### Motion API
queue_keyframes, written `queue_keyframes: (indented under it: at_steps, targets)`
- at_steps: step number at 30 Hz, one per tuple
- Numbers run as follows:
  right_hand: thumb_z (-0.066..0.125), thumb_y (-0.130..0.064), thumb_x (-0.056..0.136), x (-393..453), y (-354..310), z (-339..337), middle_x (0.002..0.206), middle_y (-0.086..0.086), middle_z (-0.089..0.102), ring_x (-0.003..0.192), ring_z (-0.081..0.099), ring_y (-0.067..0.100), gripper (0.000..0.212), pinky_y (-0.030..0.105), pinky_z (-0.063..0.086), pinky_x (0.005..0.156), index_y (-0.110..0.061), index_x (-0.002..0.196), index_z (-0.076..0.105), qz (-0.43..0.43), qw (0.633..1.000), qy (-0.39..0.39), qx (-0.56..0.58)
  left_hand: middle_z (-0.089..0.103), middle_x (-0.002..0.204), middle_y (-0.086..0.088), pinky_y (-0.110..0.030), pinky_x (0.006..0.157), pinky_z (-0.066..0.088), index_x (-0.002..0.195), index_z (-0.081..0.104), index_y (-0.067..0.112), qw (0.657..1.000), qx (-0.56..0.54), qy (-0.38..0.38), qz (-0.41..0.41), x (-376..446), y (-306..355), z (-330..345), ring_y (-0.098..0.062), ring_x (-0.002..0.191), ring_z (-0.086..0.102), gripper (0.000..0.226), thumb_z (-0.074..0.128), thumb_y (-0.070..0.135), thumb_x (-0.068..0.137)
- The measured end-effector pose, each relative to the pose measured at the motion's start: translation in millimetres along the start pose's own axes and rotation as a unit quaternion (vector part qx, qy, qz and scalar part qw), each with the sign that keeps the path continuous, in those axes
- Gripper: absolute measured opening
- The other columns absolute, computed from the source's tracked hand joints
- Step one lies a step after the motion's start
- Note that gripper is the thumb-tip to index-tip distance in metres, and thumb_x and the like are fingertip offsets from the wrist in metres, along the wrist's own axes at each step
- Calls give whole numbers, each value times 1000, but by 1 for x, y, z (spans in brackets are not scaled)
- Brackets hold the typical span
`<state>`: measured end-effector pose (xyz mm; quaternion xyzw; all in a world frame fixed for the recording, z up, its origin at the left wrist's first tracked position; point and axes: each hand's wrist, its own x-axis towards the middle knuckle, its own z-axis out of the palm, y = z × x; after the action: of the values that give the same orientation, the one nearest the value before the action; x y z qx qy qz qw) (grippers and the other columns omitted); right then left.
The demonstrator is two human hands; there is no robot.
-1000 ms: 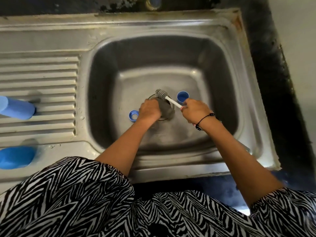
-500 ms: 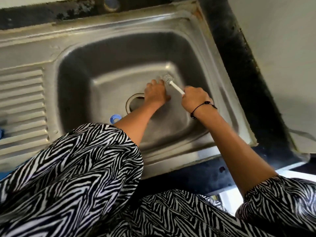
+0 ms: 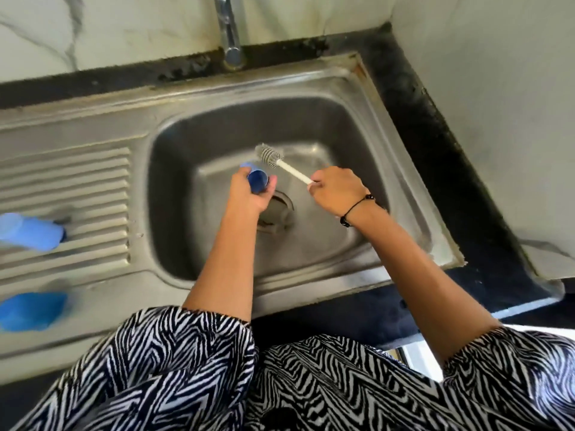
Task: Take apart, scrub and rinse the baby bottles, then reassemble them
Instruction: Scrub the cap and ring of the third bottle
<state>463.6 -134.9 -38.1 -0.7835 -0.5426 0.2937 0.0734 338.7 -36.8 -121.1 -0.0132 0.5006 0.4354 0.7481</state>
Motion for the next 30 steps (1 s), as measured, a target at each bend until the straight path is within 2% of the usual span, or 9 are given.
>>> queue_keyframes:
  at_steps: [3, 6, 9, 16, 18, 20, 23, 27, 30]
  targets:
    - [42, -18, 95, -18, -18, -12, 102, 20, 65, 84, 57, 34, 20, 35, 50, 80, -18, 80, 56, -54, 998, -29, -31, 53, 99, -16, -45, 87, 48, 88, 51, 2, 997, -71, -41, -10, -19, 13, -6, -30, 89, 56, 20, 46, 19, 96]
    - [42, -19, 93, -31, -24, -17, 85, 11, 56, 77, 50, 29, 21, 29, 39, 65, -18, 74, 51, -65, 994, -2, -93, 53, 105, -21, -41, 82, 50, 112, 53, -1, 994, -84, -73, 13, -36, 22, -4, -31, 112, 55, 30, 48, 23, 95]
    - [40, -18, 92, -37, -30, -15, 82, 5, 53, 74, 47, 24, 22, 31, 37, 63, -14, 91, 62, -80, 985, 51, -146, 52, 91, -19, -38, 74, 54, 133, 43, 0, 989, -87, -114, 39, -55, 22, 3, -32, 98, 57, 44, 48, 25, 97]
    - [42, -20, 92, -42, -49, -29, 96, 10, 63, 78, 53, 26, 27, 32, 42, 66, -14, 105, 65, -106, 983, 112, -98, 57, 95, -21, -42, 93, 46, 113, 50, -6, 960, -120, -238, 81, -107, 15, 8, -35, 91, 59, 29, 46, 19, 98]
    - [45, -19, 92, -45, -50, -41, 72, 10, 56, 59, 52, 22, 25, 29, 43, 52, -12, 99, 68, -108, 988, 40, 104, 61, 94, -18, -40, 92, 48, 109, 53, -5, 940, -107, -301, 123, -123, 20, 14, -32, 92, 63, 27, 44, 17, 98]
    - [37, -19, 96, -54, -43, -57, 50, 1, 38, 33, 29, 11, 29, 16, 24, 37, -15, 94, 66, -79, 944, -101, 302, 66, 93, -15, -38, 90, 51, 108, 54, -3, 912, -82, -371, 152, -139, 32, 14, -29, 90, 67, 26, 46, 16, 92]
    - [29, -19, 99, -66, -32, -67, 47, -5, 26, 31, 17, 4, 33, 11, 14, 37, -17, 99, 62, -84, 902, -249, 343, 68, 101, -16, -43, 95, 48, 111, 53, 10, 876, -38, -449, 169, -147, 43, 5, -30, 98, 66, 34, 50, 9, 78]
    - [32, -18, 98, -78, -40, -46, 47, -5, 25, 31, 18, 5, 31, 11, 15, 37, -16, 96, 63, -54, 922, -257, 286, 65, 76, -11, -35, 80, 54, 88, 54, 6, 905, -150, -356, 176, -146, 33, 3, -26, 80, 64, 23, 37, -1, 75]
    - [42, -13, 92, -81, -49, -30, 58, 6, 44, 39, 39, 14, 27, 18, 30, 41, -11, 99, 68, -75, 982, -98, 143, 48, 64, -5, -24, 60, 48, 70, 46, 6, 938, -183, -245, 160, -145, 29, 4, -16, 55, 51, 19, 34, 2, 84]
